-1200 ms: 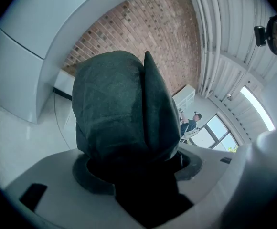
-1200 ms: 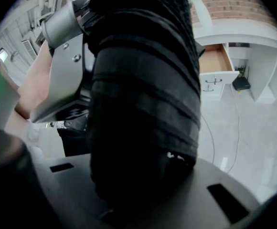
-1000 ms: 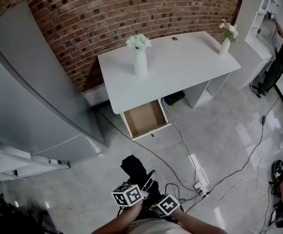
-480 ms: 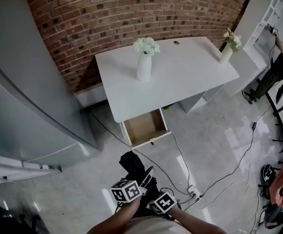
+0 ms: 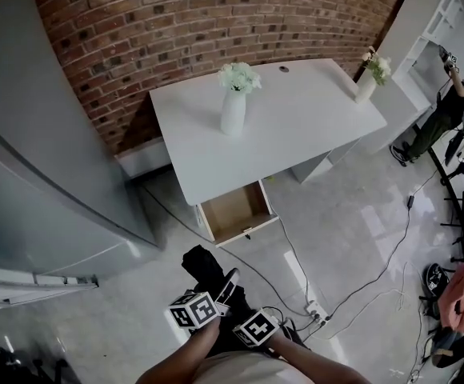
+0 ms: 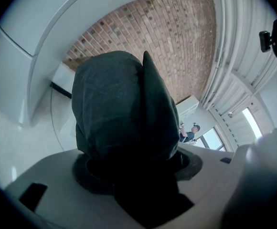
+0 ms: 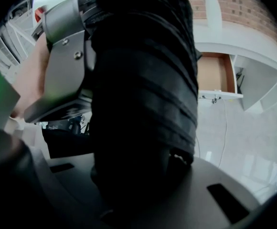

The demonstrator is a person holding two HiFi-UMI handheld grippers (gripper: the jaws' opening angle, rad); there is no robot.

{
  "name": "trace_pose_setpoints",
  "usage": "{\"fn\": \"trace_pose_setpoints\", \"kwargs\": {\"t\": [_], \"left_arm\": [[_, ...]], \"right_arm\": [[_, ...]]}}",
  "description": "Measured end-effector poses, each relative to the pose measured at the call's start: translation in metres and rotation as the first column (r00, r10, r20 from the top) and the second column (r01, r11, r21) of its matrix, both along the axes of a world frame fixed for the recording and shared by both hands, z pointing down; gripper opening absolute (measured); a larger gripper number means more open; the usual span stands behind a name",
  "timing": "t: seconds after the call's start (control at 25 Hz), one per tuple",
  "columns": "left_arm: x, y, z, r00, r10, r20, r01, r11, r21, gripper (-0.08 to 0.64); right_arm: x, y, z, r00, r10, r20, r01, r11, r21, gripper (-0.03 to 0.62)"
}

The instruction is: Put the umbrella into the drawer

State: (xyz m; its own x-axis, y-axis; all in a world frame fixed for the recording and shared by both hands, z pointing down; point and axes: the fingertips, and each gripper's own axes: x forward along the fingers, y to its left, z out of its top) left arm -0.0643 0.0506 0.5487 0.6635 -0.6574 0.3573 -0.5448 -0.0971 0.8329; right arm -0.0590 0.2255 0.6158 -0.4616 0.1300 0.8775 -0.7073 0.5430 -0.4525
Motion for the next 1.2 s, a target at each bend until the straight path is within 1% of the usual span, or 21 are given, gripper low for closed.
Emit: {"fn": "trace_pose_setpoints", "kwargs": {"t": [0.24, 0.4, 0.48, 0.64, 0.72, 0.8, 0.88, 0.96, 1.08, 1.2], "left_arm": [[0.01, -0.008, -0.013, 0.999, 0.006, -0.036, -0.005, 1.0, 0.013, 0.296], [0.027, -0.011, -0.014, 0.999, 0.021, -0.05, -0.021, 1.0, 0.016, 0.296], [0.032, -0.014, -0.013, 0.999, 0.017, -0.043, -0.016, 1.0, 0.015, 0.296], [0.035, -0.028, -0.007, 1.0, -0.009, -0.002, 0.009, 1.0, 0.014, 0.296], [0.048, -0.035, -0.002, 1.0, -0.01, -0.001, 0.01, 1.0, 0.005, 0.296], [0.071, -0.046, 0.001, 1.0, 0.0, -0.002, 0.0, 1.0, -0.003, 0.296], [0.089, -0.062, 0.005, 1.0, 0.004, 0.021, -0.004, 1.0, -0.015, 0.296], [0.102, -0.078, 0.007, 0.998, 0.001, 0.063, 0.001, 1.0, -0.023, 0.296], [0.124, -0.102, 0.01, 0.99, -0.001, 0.142, 0.002, 1.0, -0.01, 0.296], [0.147, -0.119, 0.014, 0.979, 0.012, 0.202, -0.012, 1.0, -0.002, 0.298]], "right_arm": [[0.009, -0.012, -0.011, 1.0, 0.023, -0.016, -0.022, 0.999, 0.029, 0.029], [0.021, -0.02, -0.017, 0.999, 0.034, -0.013, -0.034, 0.998, 0.051, 0.029], [0.025, -0.023, -0.017, 0.999, 0.036, 0.0, -0.036, 0.998, 0.048, 0.028], [0.033, -0.034, -0.011, 1.0, 0.012, 0.013, -0.012, 0.999, 0.038, 0.028], [0.043, -0.042, -0.007, 0.999, 0.011, 0.03, -0.012, 0.999, 0.039, 0.028], [0.065, -0.055, -0.005, 0.999, 0.015, 0.029, -0.017, 0.999, 0.041, 0.028], [0.083, -0.07, -0.002, 0.999, 0.01, 0.033, -0.012, 0.999, 0.036, 0.028], [0.097, -0.085, 0.002, 0.999, 0.006, 0.051, -0.007, 1.0, 0.025, 0.028], [0.119, -0.107, 0.011, 0.996, 0.023, 0.084, -0.025, 0.999, 0.022, 0.027], [0.138, -0.127, 0.011, 0.992, 0.035, 0.117, -0.039, 0.999, 0.03, 0.025]]}}
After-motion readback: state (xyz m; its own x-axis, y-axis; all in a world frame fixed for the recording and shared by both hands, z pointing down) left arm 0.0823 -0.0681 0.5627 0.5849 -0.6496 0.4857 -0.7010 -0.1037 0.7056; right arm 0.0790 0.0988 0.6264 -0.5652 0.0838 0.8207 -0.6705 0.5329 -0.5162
